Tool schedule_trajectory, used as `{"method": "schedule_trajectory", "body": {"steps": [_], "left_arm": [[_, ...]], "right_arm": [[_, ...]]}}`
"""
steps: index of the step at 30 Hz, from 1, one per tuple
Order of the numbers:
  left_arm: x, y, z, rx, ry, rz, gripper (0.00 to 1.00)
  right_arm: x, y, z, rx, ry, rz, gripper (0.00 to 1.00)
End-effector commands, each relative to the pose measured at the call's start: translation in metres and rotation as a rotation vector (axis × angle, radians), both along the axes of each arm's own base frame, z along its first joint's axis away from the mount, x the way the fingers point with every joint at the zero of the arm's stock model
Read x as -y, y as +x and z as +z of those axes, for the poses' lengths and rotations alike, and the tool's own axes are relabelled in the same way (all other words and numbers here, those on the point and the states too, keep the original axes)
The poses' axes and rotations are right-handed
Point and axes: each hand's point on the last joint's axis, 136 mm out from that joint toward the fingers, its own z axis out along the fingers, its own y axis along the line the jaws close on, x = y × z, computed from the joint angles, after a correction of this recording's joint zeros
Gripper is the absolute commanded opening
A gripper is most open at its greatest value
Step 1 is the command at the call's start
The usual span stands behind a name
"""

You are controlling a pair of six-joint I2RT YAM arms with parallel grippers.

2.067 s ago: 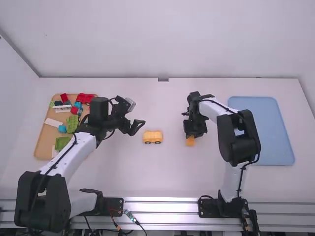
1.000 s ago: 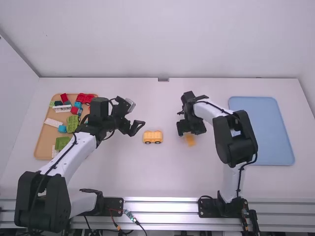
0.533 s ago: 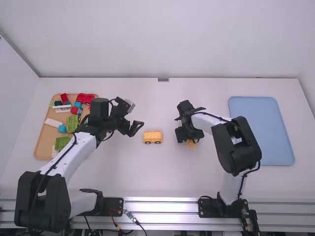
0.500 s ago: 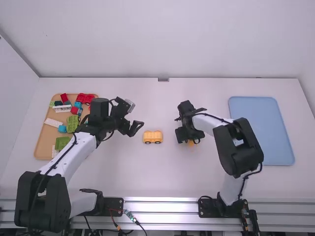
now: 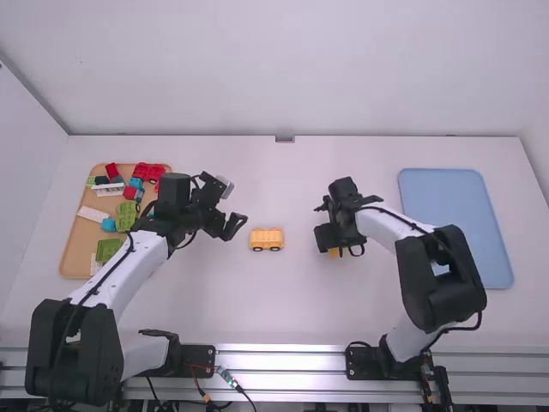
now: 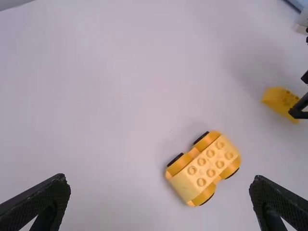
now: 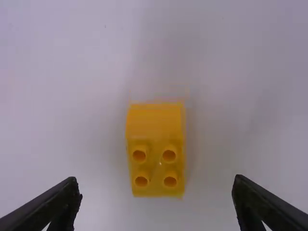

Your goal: Assemble lego blocks to make yellow taxi

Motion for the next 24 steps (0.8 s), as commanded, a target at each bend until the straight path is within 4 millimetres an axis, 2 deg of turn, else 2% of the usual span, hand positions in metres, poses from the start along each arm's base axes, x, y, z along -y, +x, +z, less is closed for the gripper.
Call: {"method": "schedule_trajectory", "body": {"steps": [1, 4, 7, 12, 14, 16, 19, 20, 24], "left_arm": [[-0.002, 0.006, 0.018, 0.055, 0.009, 0.004, 0.99], [-0.002, 0.006, 0.018, 0.056, 0.008, 0.003, 0.99], [-0.002, 0.006, 0.018, 0.054, 0.009, 0.004, 0.99], [-0.002, 0.005, 0.017, 0.047, 0.009, 0.004, 0.99], [-0.002, 0.005, 0.017, 0.049, 0.009, 0.004, 0.99], [-0.002, 0.006, 0.018, 0.052, 0.009, 0.003, 0.99], [-0.002, 0.006, 0.017, 0.052, 0.010, 0.004, 0.99], [-0.002, 0.006, 0.017, 0.051, 0.010, 0.004, 0.99], [-0.003, 0.006, 0.017, 0.050, 0.011, 0.005, 0.99]], "right_arm": [[-0.004, 0.000, -0.004, -0.025, -0.010, 0.019, 0.82], [-0.002, 0.001, -0.007, -0.030, -0.070, 0.008, 0.80], [-0.005, 0.002, -0.012, -0.032, -0.079, 0.022, 0.80], [0.000, 0.005, -0.016, -0.041, -0.072, 0.002, 0.79], [0.000, 0.005, -0.016, -0.044, -0.060, 0.001, 0.75], [-0.002, 0.004, -0.017, -0.055, -0.029, 0.025, 0.63], [-0.002, 0.004, -0.017, -0.055, -0.028, 0.023, 0.59], [-0.003, 0.004, -0.018, -0.054, -0.032, 0.026, 0.55], [-0.008, 0.002, -0.018, -0.050, -0.032, 0.067, 0.55]]}}
